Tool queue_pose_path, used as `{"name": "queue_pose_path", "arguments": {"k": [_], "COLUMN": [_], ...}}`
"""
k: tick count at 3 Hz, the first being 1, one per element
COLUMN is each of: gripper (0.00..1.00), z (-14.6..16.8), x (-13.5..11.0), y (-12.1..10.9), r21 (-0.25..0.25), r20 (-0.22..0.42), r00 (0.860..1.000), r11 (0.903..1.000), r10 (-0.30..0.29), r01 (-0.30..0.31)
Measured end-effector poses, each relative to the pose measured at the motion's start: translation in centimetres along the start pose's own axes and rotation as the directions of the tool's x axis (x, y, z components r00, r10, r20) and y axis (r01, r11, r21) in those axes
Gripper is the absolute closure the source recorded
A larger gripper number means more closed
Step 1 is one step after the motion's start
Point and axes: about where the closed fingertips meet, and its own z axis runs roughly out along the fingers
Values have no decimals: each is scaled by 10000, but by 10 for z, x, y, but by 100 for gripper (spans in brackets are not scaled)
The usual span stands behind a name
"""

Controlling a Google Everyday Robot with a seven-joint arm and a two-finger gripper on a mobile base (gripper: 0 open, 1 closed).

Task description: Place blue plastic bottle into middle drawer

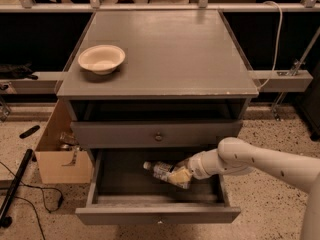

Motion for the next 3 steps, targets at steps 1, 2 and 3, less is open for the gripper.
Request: {"name": "queue_pose_path", "arguments": {"k": [1,2,3], "gripper": [100,100,100], "z": [22,34,39], "x": [9,23,43], "y": [-14,-21,-24], "r21": [-43,36,176], "r20": [-275,-357,-358], "r00": [9996,9990,9979], "r11": [10000,9997,9984], "r10": [72,250,544], "r01": [-73,-249,-538]}}
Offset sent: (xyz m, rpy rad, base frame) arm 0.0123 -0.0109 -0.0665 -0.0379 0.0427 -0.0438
